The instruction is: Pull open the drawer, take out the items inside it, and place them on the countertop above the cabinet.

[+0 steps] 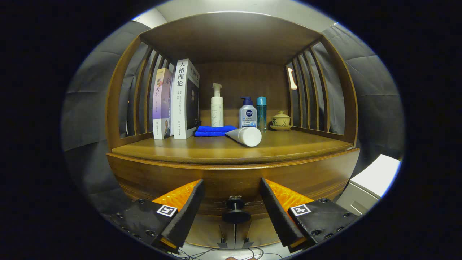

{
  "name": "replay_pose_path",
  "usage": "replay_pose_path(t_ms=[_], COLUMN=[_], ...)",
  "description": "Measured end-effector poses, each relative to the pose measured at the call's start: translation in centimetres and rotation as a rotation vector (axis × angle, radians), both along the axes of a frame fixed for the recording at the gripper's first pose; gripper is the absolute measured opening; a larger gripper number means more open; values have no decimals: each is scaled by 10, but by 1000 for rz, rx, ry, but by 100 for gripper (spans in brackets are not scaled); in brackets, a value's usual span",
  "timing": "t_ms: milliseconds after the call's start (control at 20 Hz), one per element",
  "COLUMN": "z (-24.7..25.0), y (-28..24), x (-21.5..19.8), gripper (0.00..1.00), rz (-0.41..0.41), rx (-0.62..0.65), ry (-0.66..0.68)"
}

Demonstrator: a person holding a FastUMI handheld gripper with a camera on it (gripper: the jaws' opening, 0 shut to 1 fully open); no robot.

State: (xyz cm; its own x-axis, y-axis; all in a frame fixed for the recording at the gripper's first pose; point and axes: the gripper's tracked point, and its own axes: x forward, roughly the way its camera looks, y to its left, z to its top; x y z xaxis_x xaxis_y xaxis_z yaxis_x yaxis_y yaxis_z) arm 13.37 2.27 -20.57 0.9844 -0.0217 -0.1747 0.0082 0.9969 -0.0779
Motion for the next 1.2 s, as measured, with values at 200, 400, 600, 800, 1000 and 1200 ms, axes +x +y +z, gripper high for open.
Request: replay_pose_path(t_ms=[200,400,600,800,1000,1200], z=[1,49,118,176,205,212], y=[1,-6,-13,-22,-35,-50], x=[2,-14,-58,-100,-134,-157], gripper=[98,98,98,98,98,98], rz=[12,-4,-2,11,25,13], rx=[27,88,90,70,0,-18], ry=[17,-75,-200,-258,-259,-251])
